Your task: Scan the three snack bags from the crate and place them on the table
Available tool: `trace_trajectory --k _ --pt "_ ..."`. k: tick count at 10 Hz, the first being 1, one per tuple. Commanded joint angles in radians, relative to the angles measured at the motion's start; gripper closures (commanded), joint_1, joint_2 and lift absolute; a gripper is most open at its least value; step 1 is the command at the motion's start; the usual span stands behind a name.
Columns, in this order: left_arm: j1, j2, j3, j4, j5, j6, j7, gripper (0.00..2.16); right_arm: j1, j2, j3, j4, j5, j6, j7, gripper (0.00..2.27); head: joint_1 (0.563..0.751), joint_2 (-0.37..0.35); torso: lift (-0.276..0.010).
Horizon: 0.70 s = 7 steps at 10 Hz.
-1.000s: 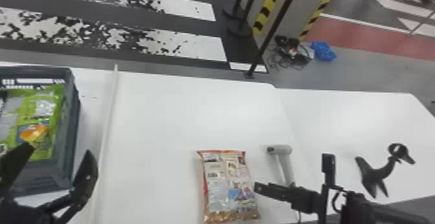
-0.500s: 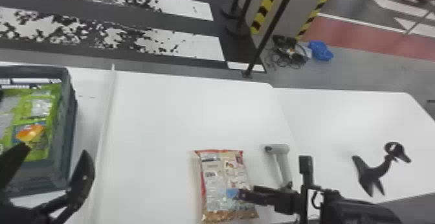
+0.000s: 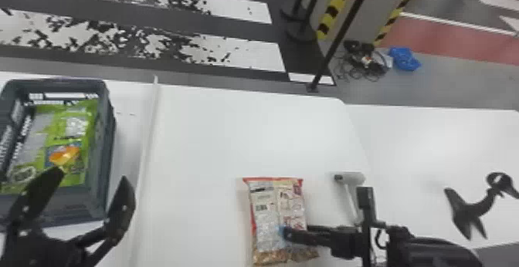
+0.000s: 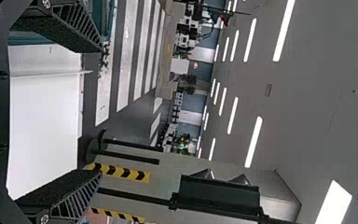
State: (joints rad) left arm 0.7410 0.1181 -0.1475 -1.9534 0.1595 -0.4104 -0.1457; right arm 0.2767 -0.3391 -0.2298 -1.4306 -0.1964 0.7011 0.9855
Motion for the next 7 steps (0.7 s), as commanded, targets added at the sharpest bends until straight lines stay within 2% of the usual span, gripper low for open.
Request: trace_trajectory --k 1,2,4,6,7 --pt "0.0 -0.002 0.0 0.005 0.0 -0.001 0.0 0.07 0.022 0.0 -0.025 -0.013 -0.031 -0.024 0.001 2.23 0.695 -0.269 -0.037" --pt "-0.003 -0.003 0.0 0.01 0.0 -0.001 0.0 0.07 0.064 0.0 -0.057 -0.073 -0.072 -0.014 0.004 2.23 0.695 -0.274 -0.037" --pt "-0.008 -0.003 -0.003 0.016 0.0 -0.001 0.0 0.07 0.128 0.002 -0.166 -0.234 -0.202 0.102 0.018 2.23 0.695 -0.285 -0.037" --pt "-0.008 -0.003 -0.004 0.024 0.0 -0.008 0.0 0.07 0.125 0.002 -0.332 -0.286 -0.393 0.206 0.024 2.23 0.695 -0.303 -0.037" --pt "-0.008 -0.003 -0.004 0.03 0.0 -0.014 0.0 0.07 0.087 0.006 -0.416 -0.258 -0.451 0.228 0.002 2.23 0.695 -0.329 -0.037"
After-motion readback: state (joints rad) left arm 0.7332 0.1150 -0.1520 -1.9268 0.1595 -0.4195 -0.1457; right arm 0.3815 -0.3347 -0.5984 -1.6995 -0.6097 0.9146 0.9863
